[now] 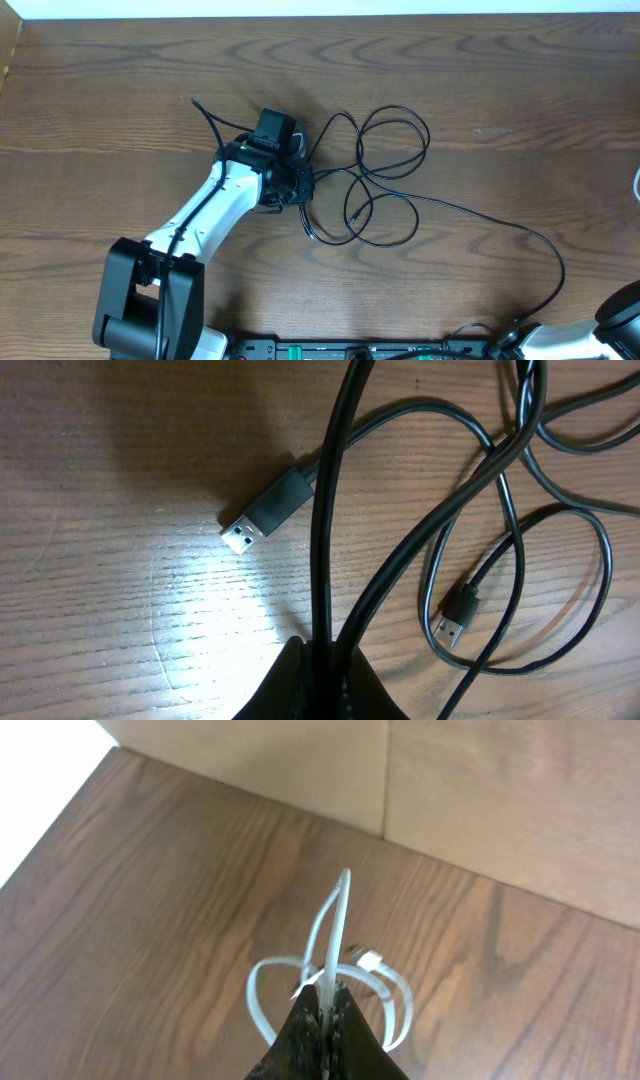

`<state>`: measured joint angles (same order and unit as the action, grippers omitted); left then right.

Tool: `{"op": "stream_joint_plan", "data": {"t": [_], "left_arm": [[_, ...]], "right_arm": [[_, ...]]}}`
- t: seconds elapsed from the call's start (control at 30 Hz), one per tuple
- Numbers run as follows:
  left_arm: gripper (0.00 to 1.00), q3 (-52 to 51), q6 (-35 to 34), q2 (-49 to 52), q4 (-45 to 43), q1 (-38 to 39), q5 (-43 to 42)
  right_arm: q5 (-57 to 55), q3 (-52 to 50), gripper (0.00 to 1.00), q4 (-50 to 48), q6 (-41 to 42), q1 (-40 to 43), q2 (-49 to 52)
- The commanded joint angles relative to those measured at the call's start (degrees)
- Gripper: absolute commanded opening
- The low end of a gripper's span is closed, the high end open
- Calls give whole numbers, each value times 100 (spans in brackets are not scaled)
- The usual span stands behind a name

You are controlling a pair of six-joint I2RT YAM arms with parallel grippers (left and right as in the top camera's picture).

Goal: Untangle cables

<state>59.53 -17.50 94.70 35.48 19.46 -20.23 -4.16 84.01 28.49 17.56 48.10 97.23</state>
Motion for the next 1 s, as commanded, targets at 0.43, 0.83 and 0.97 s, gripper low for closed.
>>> {"op": "stream_joint_plan", "data": {"t": [0.43,0.83,0.97], "left_arm": [[8,310,389,-378,-234,-15,487],[8,649,-273,-2100,-750,-13,-745],[8,649,-271,-2100,-304,-13,-765]], "right_arm": [[3423,42,76,1598,-2197,-2256,352],[3099,-125,82,1915,-2787,-6752,658],[2166,-127,80,933,-1010,-7128,898]]}}
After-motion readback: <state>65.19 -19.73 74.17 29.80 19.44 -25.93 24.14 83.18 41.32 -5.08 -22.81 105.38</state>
